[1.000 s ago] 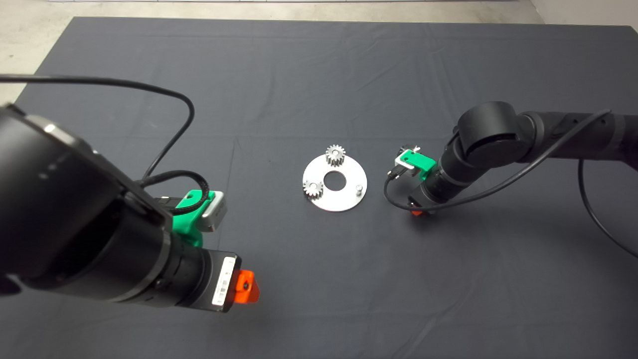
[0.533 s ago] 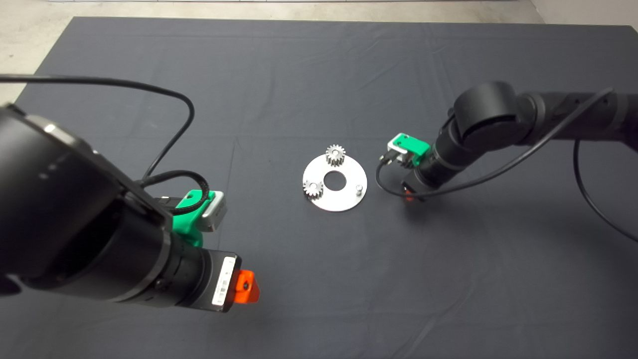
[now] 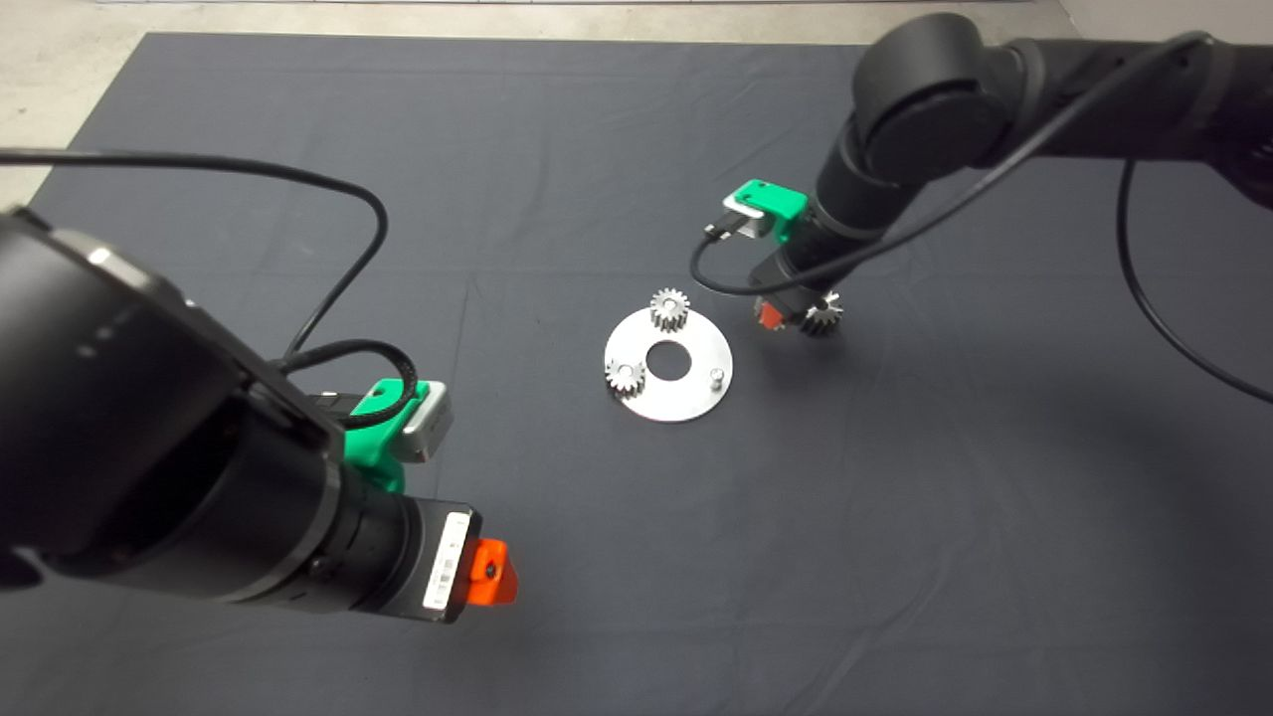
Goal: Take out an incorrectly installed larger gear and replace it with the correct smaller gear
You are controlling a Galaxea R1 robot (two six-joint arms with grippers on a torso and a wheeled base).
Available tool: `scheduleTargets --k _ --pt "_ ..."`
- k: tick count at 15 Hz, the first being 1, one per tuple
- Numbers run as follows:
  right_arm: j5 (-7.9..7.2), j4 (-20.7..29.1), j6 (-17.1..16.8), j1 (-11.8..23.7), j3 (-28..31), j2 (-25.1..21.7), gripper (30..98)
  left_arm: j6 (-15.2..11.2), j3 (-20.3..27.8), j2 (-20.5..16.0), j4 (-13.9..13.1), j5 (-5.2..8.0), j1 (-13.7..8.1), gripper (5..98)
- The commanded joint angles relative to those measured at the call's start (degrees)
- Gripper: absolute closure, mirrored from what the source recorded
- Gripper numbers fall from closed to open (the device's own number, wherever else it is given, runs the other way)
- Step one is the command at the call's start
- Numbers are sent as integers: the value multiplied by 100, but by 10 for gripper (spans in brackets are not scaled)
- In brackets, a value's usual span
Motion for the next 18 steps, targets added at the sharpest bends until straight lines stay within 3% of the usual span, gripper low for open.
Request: scheduleTargets --k 1,11,18 --pt "-595 528 -6 274 -633 680 900 -10 79 10 -81 16 -88 61" --pt "-609 646 -15 140 -749 868 900 -1 79 10 -79 16 -92 61" --pt "-653 604 -50 -78 -383 780 900 -10 80 10 -81 7 -83 61"
